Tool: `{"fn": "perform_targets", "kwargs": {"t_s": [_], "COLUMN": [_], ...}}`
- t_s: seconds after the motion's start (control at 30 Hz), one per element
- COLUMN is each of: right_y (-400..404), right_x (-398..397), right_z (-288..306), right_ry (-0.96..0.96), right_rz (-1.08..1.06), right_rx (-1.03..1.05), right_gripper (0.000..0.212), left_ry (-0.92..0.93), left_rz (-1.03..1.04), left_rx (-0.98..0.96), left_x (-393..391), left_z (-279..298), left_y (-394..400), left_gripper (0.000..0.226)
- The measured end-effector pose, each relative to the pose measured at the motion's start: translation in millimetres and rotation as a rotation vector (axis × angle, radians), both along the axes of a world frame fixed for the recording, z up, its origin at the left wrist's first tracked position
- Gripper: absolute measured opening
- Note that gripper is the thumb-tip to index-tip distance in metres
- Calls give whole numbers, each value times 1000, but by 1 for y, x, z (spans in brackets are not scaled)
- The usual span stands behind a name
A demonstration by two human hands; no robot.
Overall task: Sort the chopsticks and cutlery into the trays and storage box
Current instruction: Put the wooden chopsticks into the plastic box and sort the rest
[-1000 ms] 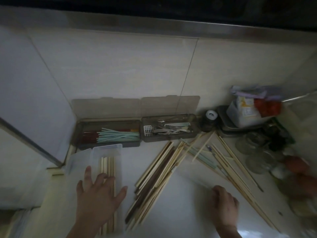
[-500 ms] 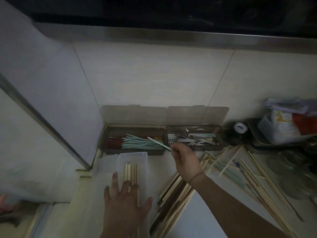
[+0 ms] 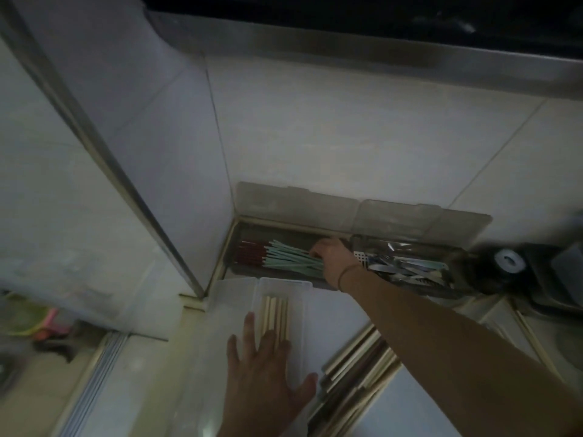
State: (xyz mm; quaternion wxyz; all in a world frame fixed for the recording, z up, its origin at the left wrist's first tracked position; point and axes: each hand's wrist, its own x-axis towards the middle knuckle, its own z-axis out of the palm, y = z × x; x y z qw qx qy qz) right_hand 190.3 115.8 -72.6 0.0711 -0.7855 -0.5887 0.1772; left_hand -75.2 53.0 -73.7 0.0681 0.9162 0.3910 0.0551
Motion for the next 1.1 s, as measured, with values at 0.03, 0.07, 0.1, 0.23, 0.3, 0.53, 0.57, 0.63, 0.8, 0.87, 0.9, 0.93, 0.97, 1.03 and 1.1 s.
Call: {"fn": "perform_targets", "kwargs": {"t_s": [0.03,0.07,0.1,0.23,0.3,0.53,0.57,0.63,0.8,0.87,0.9,0.93,0.97,1.03,1.1], "right_y": [-3,-8,-13,-41,-56,-188,-216,-271,-344,-345,-341,-337,-332,-323,-318], "right_x": [-3,-6,-12,-29,-32,-27,-20,-1,43,53,57,62,65,69,68], "right_z": [-1,-3,-3,0,0,-19,-25,-37,-38,-37,-35,-33,-32,-31,-30], "right_ry": [8,12,-5,-134,-163,-112,-129,-178,-160,-181,-190,-199,-198,-192,-209], "right_rz": [-19,-37,-57,20,5,-381,-462,-634,-979,-953,-924,-906,-903,-890,-867], "right_rx": [21,87,169,0,-59,365,382,347,133,71,46,26,0,-62,-94], "right_gripper": [51,46,38,81,89,44,38,36,38,29,29,31,33,33,31], "left_ry": [3,7,10,21,38,35,20,-5,10,51,63,68,71,61,65], "left_rz": [-2,-2,0,-4,-19,-34,-40,-45,-39,-33,-28,-25,-25,-24,-20], "left_rx": [-2,-5,-8,10,17,38,41,59,65,54,58,65,62,60,59], "left_x": [0,0,0,0,-1,-1,-2,-2,-2,-2,-2,-2,-1,0,0], "left_z": [0,-1,-1,-2,-3,-3,-4,-4,-5,-5,-5,-4,-3,1,2], "left_y": [0,0,0,-1,-1,-3,-3,-4,-6,-5,-5,-5,-5,-7,-7], "left_gripper": [66,67,67,64,63,66,66,72,76,81,81,81,82,86,86]}}
